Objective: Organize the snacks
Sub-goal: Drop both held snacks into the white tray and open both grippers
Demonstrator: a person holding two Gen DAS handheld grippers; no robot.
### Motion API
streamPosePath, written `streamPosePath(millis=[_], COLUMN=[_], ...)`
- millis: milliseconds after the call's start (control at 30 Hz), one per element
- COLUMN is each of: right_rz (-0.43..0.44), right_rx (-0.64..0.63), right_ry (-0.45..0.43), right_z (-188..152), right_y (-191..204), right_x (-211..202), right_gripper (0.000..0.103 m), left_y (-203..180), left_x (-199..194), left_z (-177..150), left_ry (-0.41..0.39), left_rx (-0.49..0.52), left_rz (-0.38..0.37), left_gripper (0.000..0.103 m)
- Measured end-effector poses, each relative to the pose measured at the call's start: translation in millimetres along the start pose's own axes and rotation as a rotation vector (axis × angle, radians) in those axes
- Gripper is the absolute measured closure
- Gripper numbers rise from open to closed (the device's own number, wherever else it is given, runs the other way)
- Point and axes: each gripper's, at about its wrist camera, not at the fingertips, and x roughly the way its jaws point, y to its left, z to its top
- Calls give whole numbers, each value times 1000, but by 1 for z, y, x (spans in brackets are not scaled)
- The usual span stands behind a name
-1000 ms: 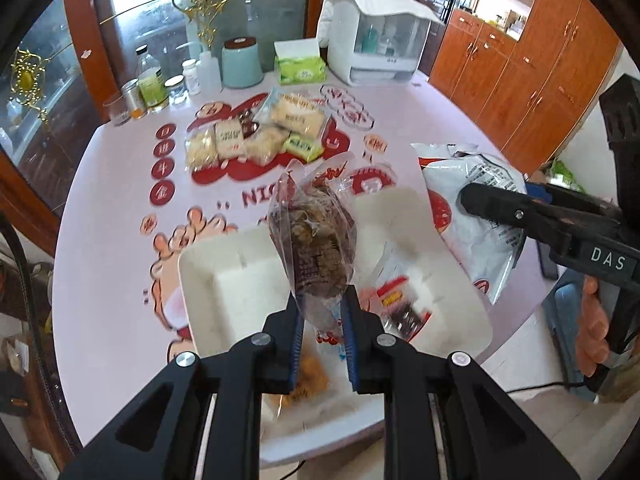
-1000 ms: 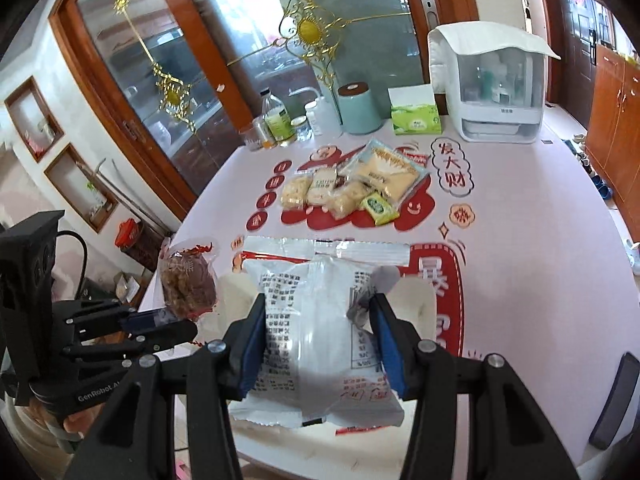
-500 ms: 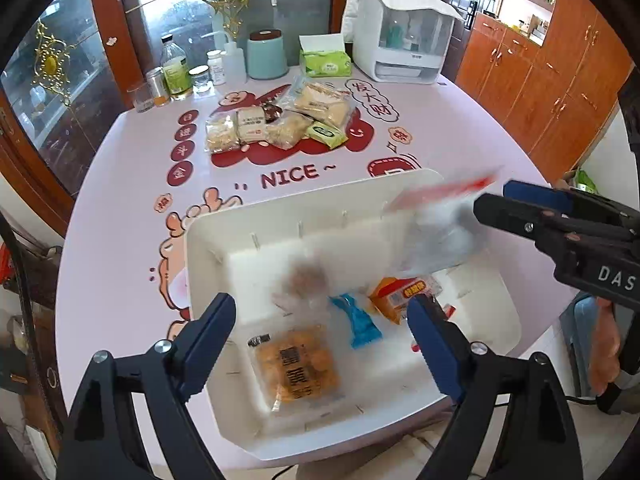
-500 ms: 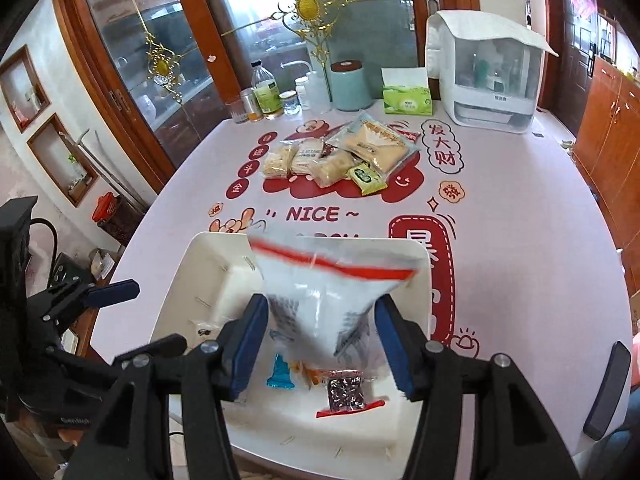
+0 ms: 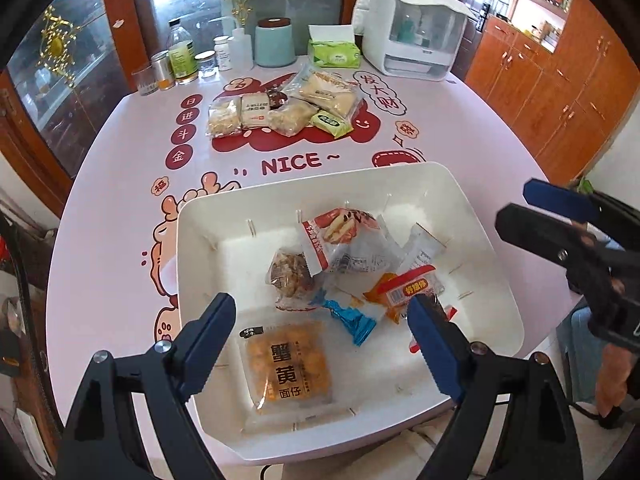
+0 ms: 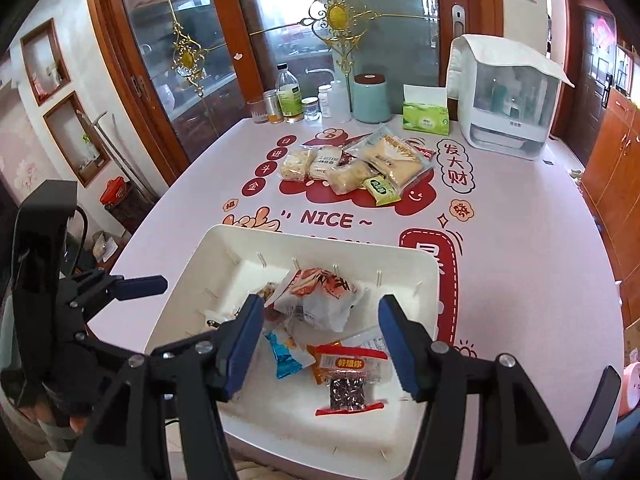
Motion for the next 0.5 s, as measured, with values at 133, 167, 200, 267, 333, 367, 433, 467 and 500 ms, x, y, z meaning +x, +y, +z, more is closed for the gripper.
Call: streamPosePath(millis=[133,167,200,267,333,367,433,467,500], right_rz=[-3,1,10,23,40,46,38,34,20], right_rx=[-5,-4,-4,-2,2,3,-2,-7,-20], right_ry=[-21,-29,-41,-50,-68,-83,-103,-112,-120], right_z=[0,1,1,1,3,4,7,8,11], right_y=[-1,-2,-3,-4,-6,-7,-7,-6,-4], right_x=[-4,-5,-7,-7,-9,-10,-13,-13,-14], right_gripper=[43,43,43,43,43,43,43,43,43], left_y=[2,2,2,3,4,5,9,11,14], left_x=[-2,-3,-3,-5,-8,-10,-15,-18,-21], left_z=[2,3,4,8,13,16,23,26,30], left_ry=[-12,-16,-19,-31,-46,-56,-91,-105,-124], left_rx=[-15,-16,-16,-14,-11,-15,-35,-44,-54], left_rz=[6,8,10,15,13,8,-5,-14,-26], left_gripper=[16,16,16,16,16,16,16,16,16])
